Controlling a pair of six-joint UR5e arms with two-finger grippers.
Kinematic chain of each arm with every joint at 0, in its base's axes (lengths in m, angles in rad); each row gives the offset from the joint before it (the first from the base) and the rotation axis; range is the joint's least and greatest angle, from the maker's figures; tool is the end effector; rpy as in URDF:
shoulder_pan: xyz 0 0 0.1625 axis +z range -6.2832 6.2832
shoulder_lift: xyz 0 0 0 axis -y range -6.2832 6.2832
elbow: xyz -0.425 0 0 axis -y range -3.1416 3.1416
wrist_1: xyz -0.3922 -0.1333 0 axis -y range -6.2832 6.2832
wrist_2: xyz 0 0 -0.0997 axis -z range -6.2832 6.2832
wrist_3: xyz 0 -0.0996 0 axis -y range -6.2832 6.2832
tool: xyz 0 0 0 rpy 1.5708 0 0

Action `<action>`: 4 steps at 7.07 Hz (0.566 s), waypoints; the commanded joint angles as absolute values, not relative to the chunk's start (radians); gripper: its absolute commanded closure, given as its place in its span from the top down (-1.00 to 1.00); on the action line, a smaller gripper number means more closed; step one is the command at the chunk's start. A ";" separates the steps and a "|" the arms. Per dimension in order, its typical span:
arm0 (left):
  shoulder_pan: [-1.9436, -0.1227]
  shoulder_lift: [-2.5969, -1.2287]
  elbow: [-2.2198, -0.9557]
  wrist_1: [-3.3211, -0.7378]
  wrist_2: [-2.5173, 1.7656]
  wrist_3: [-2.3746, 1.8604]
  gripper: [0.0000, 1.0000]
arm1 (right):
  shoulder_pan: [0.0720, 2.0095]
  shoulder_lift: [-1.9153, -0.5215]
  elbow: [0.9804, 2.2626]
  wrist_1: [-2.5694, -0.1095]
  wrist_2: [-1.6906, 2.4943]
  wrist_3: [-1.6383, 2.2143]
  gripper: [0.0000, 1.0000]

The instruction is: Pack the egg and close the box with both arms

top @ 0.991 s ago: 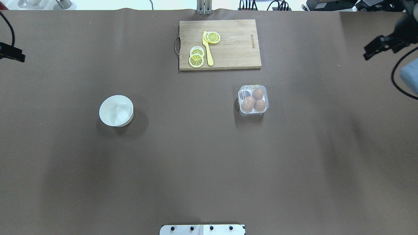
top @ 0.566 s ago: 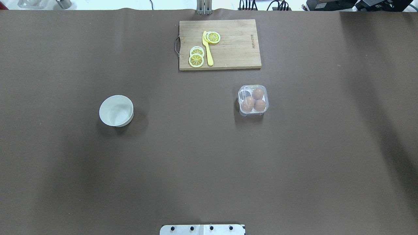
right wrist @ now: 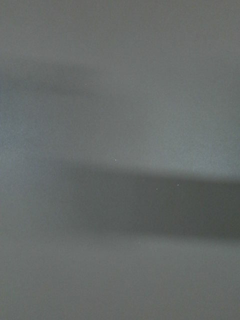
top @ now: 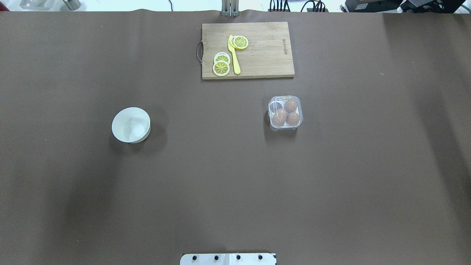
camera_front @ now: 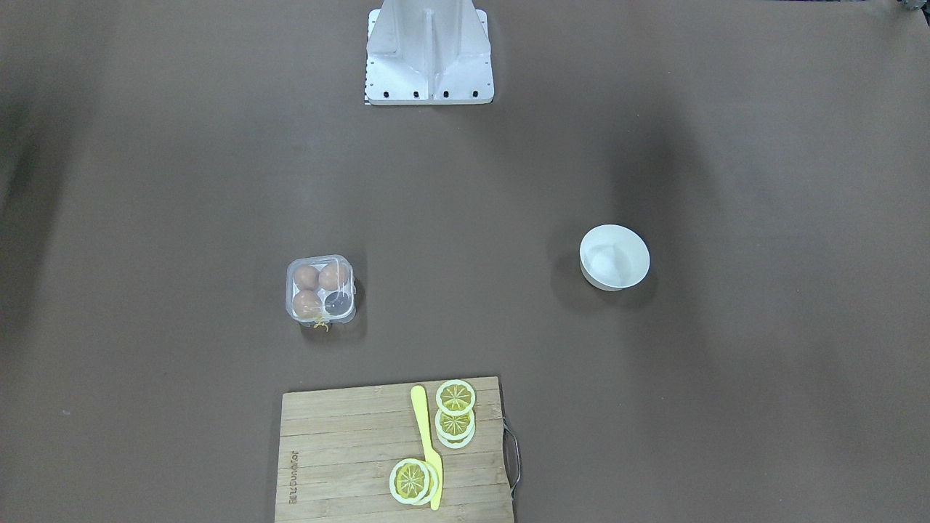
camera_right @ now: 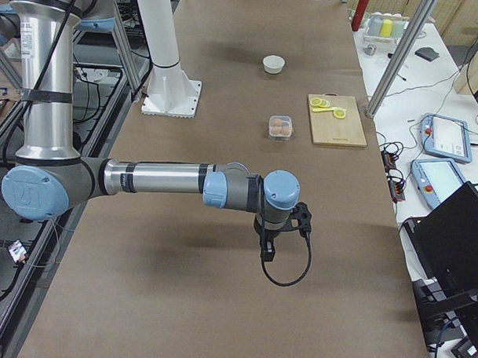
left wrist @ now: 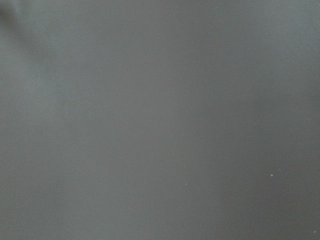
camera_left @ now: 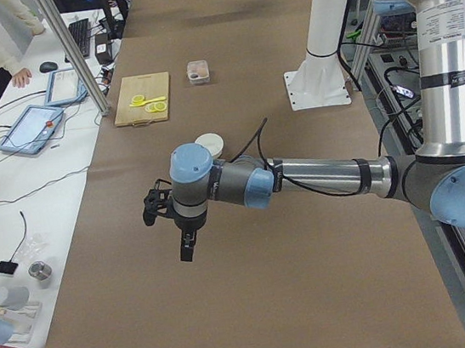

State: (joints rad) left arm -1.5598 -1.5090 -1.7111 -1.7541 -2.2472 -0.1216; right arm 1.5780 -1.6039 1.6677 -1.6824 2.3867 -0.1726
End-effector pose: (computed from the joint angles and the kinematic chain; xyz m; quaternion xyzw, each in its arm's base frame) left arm -0.0657 -0.4819 0.6051 0.1011 0.3364 -0.0085 0.9362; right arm 0.0642 -0.4732 0.6352 0.0138 -0.3970 -0.0664 0.9153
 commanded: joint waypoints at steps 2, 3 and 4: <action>-1.565 -1.502 -1.667 -1.756 -2.241 -0.118 0.95 | 1.591 -1.606 1.674 -1.690 2.387 -0.163 1.00; -1.563 -1.502 -1.667 -1.756 -2.246 -0.121 0.95 | 1.591 -1.606 1.674 -1.690 2.387 -0.160 1.00; -1.563 -1.503 -1.667 -1.756 -2.244 -0.124 0.95 | 1.591 -1.603 1.672 -1.690 2.387 -0.160 1.00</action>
State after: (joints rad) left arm -1.5639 -1.5020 -1.6689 -1.7564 -2.2442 -0.1214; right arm 1.5906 -1.6056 1.6729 -1.6902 2.3871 -0.1613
